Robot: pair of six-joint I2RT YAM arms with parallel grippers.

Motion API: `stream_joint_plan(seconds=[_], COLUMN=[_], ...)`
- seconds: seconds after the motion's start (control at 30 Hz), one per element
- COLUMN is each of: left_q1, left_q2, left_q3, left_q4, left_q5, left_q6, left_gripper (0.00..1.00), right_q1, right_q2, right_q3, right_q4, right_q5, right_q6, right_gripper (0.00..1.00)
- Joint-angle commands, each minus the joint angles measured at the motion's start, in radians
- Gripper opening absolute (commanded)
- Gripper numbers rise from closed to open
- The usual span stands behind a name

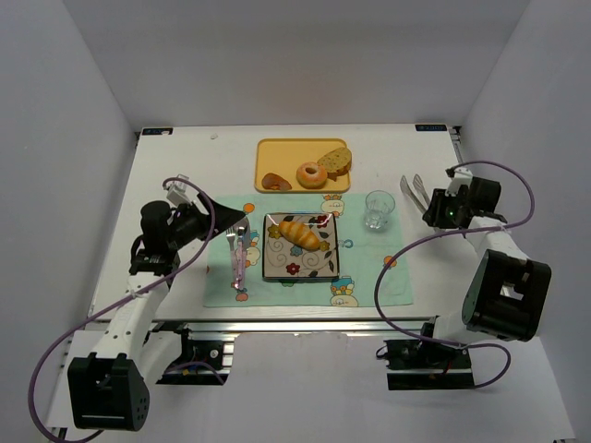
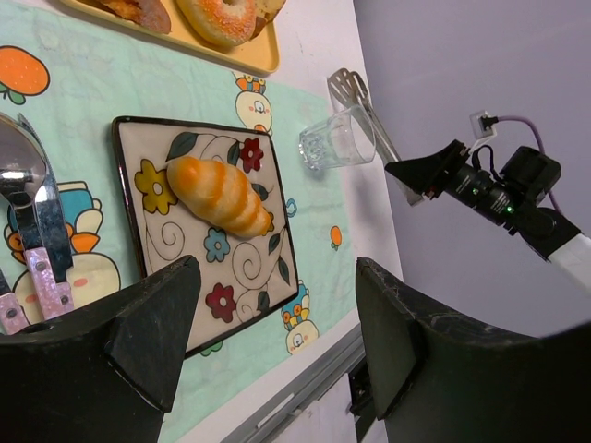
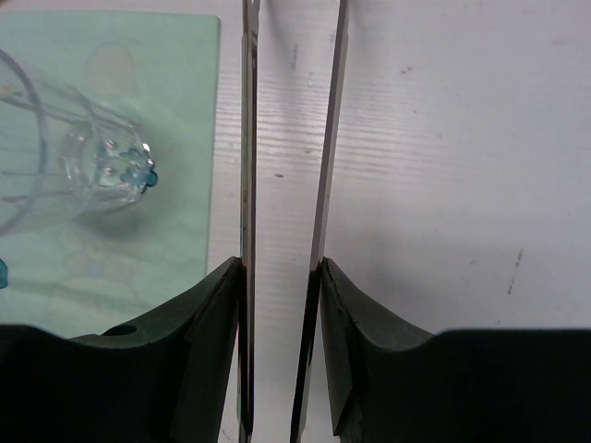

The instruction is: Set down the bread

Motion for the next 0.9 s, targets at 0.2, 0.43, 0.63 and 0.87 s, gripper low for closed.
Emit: stream_joint_plan(seconds=[0.2, 0.43, 0.63, 0.87], left_q1=[-0.002, -0.003, -0.003, -0.003], left_q2=[0.0, 0.008, 0.002, -0.015], left_q3=[0.054, 0.075, 0.078, 0.071], left_q4=[0.007, -0.002, -0.039, -0.047], left_q5=[0.014, 0.008, -0.003, -0.008], left_q6=[0.011, 0.019, 0.014, 0.011], left_gripper=[0.78, 0.78, 0.78, 0.78], right_q1=[-0.046, -0.048, -0.046, -0.06], right_q2=[-0.029, 0.013, 0.057, 0.05], right_q3=[-0.12, -0.168, -0.139, -0.065], right_q4=[0.041, 0.048, 0.022, -0.004], right_q5=[0.019, 0.013, 0.0, 0.001], right_q6=[-0.104, -0.167, -0.182, -0.153], right_gripper=[0.45, 0.54, 0.69, 0.81])
